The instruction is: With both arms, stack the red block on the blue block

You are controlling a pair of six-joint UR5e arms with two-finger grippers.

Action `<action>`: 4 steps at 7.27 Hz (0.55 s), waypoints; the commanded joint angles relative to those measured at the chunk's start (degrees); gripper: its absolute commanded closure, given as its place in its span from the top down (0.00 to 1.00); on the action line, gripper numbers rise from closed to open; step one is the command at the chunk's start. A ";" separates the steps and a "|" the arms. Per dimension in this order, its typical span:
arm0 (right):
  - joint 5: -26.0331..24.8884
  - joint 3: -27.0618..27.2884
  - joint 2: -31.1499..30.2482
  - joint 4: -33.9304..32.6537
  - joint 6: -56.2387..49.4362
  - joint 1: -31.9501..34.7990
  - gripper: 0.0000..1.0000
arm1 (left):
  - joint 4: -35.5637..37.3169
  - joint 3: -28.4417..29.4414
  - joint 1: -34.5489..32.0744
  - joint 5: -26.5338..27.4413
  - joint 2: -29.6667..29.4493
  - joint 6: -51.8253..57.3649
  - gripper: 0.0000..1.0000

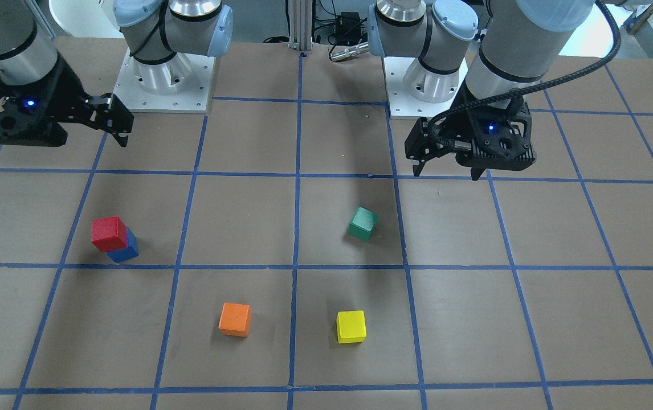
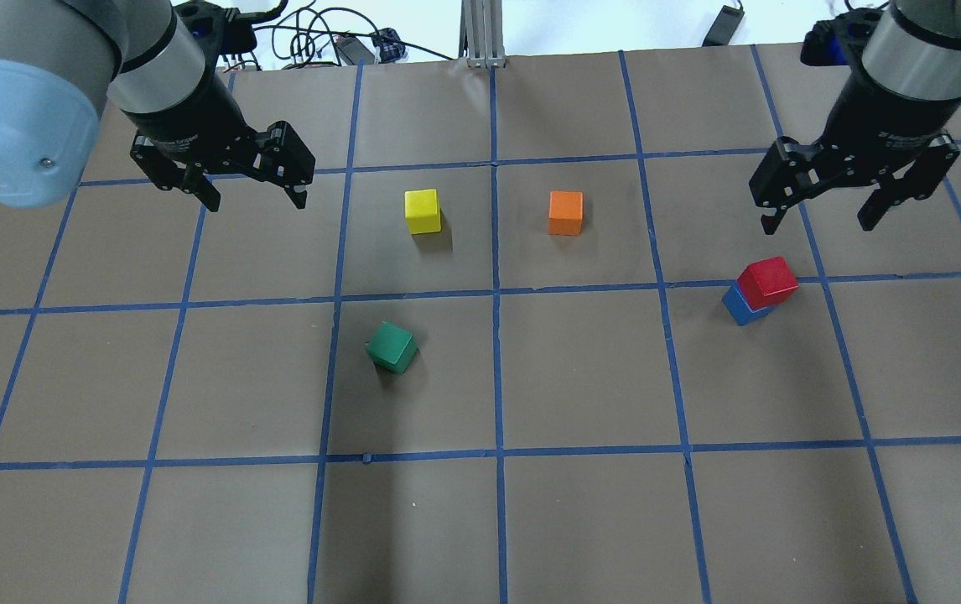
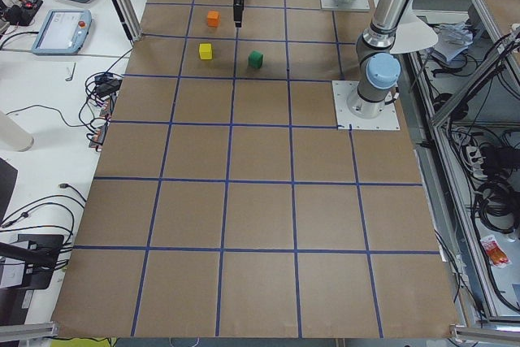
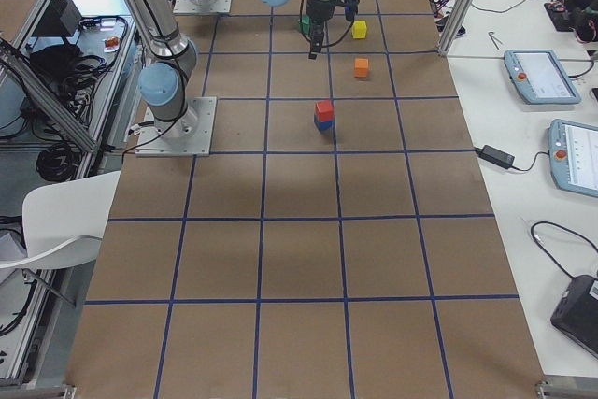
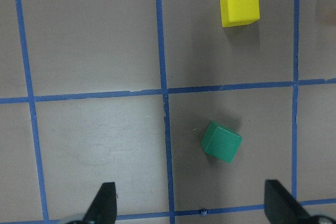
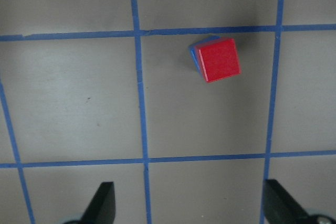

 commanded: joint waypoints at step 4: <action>0.83 -0.52 0.01 -0.32 6.97 8.76 1.00 | 0.31 0.07 -0.04 -0.02 0.00 0.05 1.00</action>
